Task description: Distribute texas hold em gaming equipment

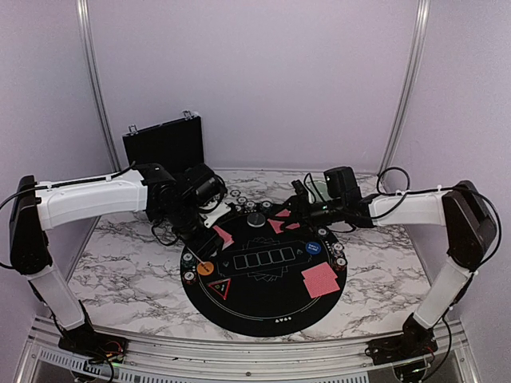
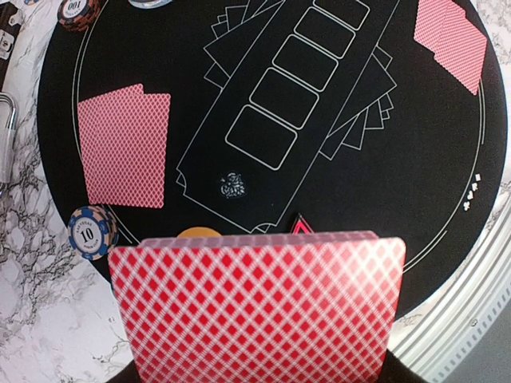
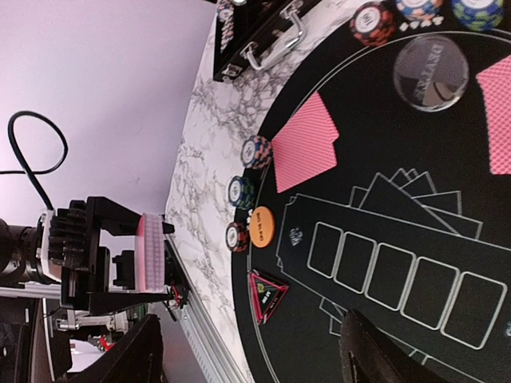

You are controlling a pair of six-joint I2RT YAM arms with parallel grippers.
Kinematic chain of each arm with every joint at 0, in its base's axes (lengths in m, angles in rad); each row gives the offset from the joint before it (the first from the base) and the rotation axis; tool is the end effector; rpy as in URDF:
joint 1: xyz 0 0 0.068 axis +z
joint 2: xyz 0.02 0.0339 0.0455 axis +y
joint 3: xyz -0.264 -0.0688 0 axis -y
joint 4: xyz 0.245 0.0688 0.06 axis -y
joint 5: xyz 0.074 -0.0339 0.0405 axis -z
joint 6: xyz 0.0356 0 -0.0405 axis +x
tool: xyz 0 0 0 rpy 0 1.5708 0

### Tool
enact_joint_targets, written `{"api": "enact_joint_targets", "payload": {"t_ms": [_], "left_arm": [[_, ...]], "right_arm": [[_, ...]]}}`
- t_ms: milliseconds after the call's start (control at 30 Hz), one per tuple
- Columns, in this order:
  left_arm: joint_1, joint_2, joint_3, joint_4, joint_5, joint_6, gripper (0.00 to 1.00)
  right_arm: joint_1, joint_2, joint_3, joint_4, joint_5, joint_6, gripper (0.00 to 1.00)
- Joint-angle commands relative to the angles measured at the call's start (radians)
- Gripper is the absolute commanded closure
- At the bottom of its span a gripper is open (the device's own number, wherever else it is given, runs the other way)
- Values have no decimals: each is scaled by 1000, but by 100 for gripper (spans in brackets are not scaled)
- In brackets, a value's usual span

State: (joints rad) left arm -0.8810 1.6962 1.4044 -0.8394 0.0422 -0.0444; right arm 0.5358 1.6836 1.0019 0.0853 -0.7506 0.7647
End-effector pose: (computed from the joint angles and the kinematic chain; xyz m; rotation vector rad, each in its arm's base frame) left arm 0.2226 -0.2721 0.2633 1.1283 2.5062 -0.3260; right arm 0.2976 0.2049 0.2118 -0.2200 2.4020 1.4977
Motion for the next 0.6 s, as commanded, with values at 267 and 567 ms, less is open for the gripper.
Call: {"api": "enact_joint_targets", "payload": {"t_ms": [267,567], "left_arm": [[-35,28,67,10,9,-9,50],[-43,30,74,9,7,-13,50]], "right_arm": [[136,48,33,137,-47,88,28],[196,119,66,227,-96,152,29]]}}
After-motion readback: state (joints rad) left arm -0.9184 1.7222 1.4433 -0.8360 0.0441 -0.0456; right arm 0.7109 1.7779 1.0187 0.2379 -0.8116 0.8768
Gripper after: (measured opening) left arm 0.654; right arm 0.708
